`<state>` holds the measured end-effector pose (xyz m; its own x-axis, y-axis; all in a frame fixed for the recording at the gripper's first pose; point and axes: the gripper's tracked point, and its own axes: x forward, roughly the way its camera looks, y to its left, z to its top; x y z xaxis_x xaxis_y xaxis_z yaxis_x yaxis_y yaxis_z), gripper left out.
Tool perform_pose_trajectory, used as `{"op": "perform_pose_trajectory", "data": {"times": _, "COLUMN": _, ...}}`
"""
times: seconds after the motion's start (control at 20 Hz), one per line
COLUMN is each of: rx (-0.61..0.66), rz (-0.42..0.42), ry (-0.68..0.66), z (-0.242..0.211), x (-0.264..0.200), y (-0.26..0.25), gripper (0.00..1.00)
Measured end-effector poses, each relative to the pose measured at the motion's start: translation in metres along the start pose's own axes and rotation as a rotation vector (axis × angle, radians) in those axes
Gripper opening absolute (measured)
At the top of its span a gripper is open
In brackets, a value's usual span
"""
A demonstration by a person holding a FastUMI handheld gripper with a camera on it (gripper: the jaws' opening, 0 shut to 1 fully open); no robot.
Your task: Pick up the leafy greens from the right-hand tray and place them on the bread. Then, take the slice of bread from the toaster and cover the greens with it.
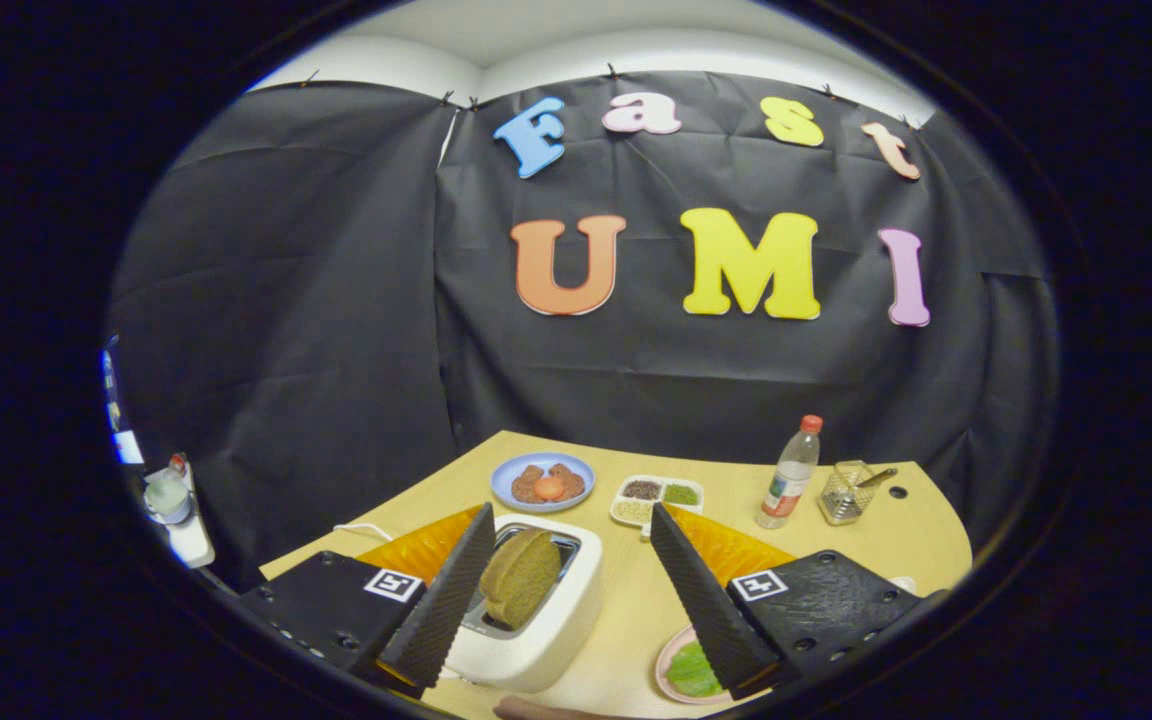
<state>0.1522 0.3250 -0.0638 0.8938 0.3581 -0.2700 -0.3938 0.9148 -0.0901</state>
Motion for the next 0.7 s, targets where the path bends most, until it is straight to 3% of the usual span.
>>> {"op": "perform_pose_trajectory", "data": {"times": 0.35, "rx": 0.063, "rz": -0.029, "ry": 0.205, "z": -0.048, "x": 0.059, "y": 0.027, "gripper": 0.96}}
{"op": "perform_pose_trajectory", "data": {"times": 0.4, "rx": 0.083, "rz": -0.037, "ry": 0.244, "z": -0.056, "x": 0.064, "y": 0.027, "gripper": 0.86}}
{"op": "perform_pose_trajectory", "data": {"times": 0.7, "rx": 0.143, "rz": -0.059, "ry": 0.391, "z": -0.080, "x": 0.066, "y": 0.030, "gripper": 0.57}}
